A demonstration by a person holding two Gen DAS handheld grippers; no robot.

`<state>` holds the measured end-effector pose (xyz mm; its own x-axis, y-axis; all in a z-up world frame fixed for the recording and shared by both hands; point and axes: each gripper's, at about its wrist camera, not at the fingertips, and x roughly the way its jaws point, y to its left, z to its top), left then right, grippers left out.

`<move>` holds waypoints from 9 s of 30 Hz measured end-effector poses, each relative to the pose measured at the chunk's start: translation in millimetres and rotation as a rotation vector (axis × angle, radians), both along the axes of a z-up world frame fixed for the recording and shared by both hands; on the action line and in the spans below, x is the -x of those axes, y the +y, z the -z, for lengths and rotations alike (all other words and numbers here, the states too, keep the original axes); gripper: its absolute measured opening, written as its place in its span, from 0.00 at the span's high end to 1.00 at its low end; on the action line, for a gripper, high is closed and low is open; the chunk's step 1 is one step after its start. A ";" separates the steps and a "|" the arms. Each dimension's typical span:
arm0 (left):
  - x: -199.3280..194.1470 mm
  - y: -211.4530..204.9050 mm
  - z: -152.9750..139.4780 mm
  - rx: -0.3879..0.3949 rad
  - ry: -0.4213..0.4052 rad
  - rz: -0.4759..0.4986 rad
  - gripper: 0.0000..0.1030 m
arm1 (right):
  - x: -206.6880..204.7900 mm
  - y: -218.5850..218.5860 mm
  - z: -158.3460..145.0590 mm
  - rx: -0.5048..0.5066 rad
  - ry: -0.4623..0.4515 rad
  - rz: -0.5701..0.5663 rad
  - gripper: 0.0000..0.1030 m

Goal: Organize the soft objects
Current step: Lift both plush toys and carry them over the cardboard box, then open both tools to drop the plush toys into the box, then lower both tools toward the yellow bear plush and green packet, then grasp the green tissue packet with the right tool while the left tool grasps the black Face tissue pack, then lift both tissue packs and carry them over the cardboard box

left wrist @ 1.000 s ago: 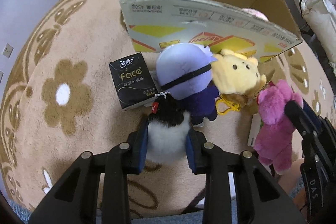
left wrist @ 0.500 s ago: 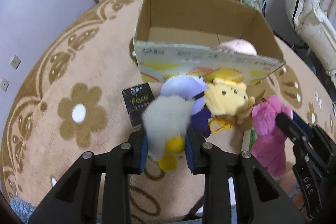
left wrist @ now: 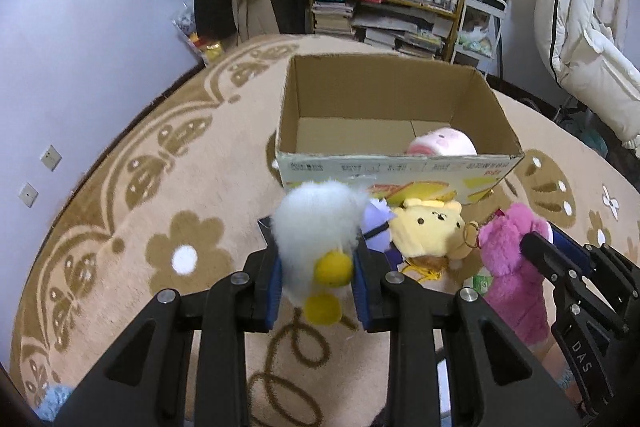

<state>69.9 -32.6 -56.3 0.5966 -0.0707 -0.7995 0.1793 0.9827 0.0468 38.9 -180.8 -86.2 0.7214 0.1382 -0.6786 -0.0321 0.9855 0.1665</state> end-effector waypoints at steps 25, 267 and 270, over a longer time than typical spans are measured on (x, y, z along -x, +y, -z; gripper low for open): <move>-15.9 -4.4 -53.2 -0.008 -0.330 0.028 0.73 | -33.2 -6.2 -44.4 -0.009 -0.134 -0.018 0.83; -72.6 21.9 -37.0 0.034 -0.186 -0.005 0.64 | -124.9 -50.5 -31.1 -0.176 0.037 0.148 0.22; -77.6 20.4 -32.7 0.064 -0.182 0.004 0.63 | -131.1 -51.7 -25.3 -0.183 0.051 0.148 0.22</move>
